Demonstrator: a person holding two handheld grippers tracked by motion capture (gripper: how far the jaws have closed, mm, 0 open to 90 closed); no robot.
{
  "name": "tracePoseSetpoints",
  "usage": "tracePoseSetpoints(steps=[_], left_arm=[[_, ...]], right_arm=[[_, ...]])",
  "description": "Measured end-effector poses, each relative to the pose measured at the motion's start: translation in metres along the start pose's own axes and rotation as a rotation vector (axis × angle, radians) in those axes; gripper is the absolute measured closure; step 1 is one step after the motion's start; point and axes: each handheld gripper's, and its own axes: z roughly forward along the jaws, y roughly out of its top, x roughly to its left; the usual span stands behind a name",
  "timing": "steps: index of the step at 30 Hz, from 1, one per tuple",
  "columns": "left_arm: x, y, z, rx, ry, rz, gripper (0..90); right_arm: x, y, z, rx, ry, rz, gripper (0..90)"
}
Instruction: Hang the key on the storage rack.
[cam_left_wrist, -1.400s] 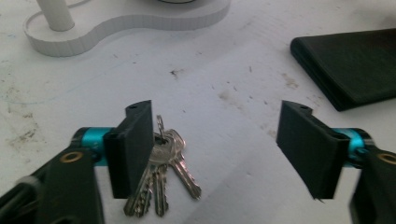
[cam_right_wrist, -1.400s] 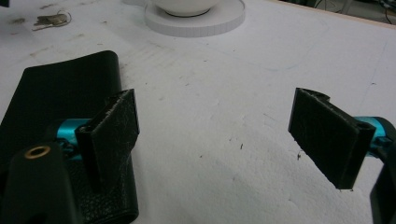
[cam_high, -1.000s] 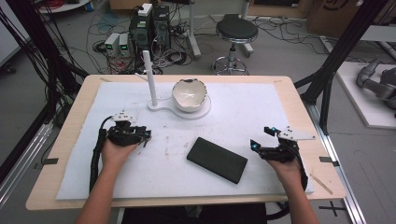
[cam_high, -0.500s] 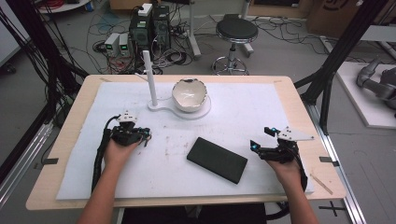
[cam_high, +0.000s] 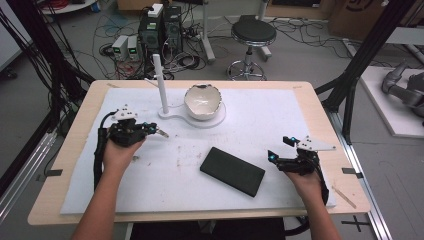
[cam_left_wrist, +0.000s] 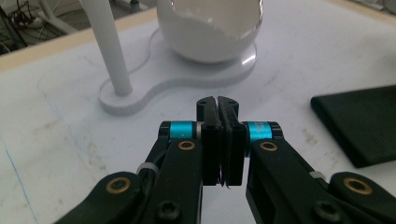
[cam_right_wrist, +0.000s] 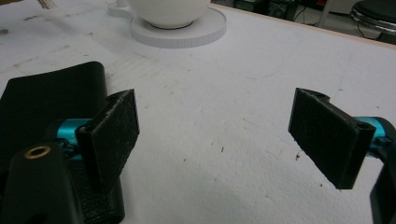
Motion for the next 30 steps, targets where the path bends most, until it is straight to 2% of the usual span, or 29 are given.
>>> tracePoseSetpoints(steps=[4, 6, 9, 10, 11, 18, 22, 25, 30], left_arm=[[0.000, 0.023, -0.010, -0.036, -0.014, 0.011, 88.0], [0.000, 0.035, -0.013, -0.035, -0.016, 0.031, 88.0], [0.001, 0.053, -0.017, -0.035, -0.001, 0.062, 88.0], [0.002, 0.065, -0.018, -0.035, 0.007, 0.074, 88.0], [0.002, 0.065, -0.018, -0.035, 0.007, 0.074, 88.0], [0.006, 0.101, -0.016, -0.014, 0.041, 0.121, 88.0], [0.012, 0.121, -0.005, 0.014, 0.061, 0.124, 88.0], [0.015, 0.125, -0.002, 0.013, 0.079, 0.122, 88.0], [0.023, 0.128, 0.001, 0.005, 0.094, 0.088, 88.0]], right_arm=[[-0.001, -0.001, 0.000, 0.007, -0.003, 0.006, 16.5], [-0.001, -0.001, 0.000, 0.009, -0.001, 0.006, 16.5], [-0.002, -0.001, 0.001, 0.009, 0.008, 0.011, 16.5], [-0.002, -0.001, 0.001, 0.009, 0.004, 0.013, 16.5], [-0.002, -0.001, 0.001, 0.009, 0.004, 0.013, 16.5], [-0.003, -0.001, 0.002, 0.009, 0.004, 0.014, 16.5], [-0.002, -0.003, 0.002, 0.020, 0.010, 0.013, 16.5], [-0.002, -0.004, 0.001, 0.021, 0.007, 0.012, 16.5], [-0.002, -0.006, -0.004, 0.012, 0.009, 0.018, 16.5]])
